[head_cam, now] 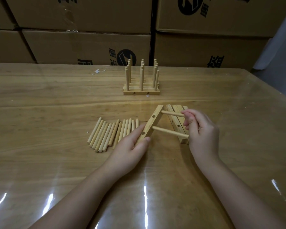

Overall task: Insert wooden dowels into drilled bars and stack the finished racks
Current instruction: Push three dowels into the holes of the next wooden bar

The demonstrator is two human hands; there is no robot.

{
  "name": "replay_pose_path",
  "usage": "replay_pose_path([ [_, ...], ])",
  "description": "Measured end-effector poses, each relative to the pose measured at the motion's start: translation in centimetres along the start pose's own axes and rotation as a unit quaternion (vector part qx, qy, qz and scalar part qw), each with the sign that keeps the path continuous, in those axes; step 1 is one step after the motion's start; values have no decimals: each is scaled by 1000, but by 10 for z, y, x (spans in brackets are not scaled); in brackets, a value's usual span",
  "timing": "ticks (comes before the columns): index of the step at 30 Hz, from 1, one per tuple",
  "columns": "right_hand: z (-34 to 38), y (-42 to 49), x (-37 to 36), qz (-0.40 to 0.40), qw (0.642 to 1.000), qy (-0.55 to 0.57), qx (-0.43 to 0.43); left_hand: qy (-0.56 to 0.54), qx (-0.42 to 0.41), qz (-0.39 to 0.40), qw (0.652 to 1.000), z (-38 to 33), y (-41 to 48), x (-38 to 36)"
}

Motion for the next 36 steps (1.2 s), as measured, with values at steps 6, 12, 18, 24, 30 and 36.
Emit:
replay_pose_path([
  [6, 1, -1, 0, -3, 1000, -15, 3, -11, -1, 14, 1000, -2, -1, -3],
  [12, 3, 0, 1, 3, 999, -32, 12, 25, 0, 10, 1000, 0, -1, -3],
  [18, 1, 0, -1, 3, 1000, -23, -4, 14, 2, 3, 1000, 5, 0, -1],
  [24, 1, -1, 0, -5, 1000, -18, -3, -4, 3, 10, 1000, 5, 0, -2],
  [30, -8, 0, -6, 14, 1000, -21, -12, 42, 4, 13, 999, 5, 0, -4],
  [36, -20, 0, -11, 30, 994, 84, -61, 44, -1, 5, 999, 8, 1, -6],
])
Point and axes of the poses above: each hand's wrist, its own y-axis towards the middle knuckle, its own x-axis out of the back of the hand, z = x × y, the point moved 10 cm from there along y, towards the middle knuckle, and after that the axes turned 3 degrees about -x, right-handed, at the moved point
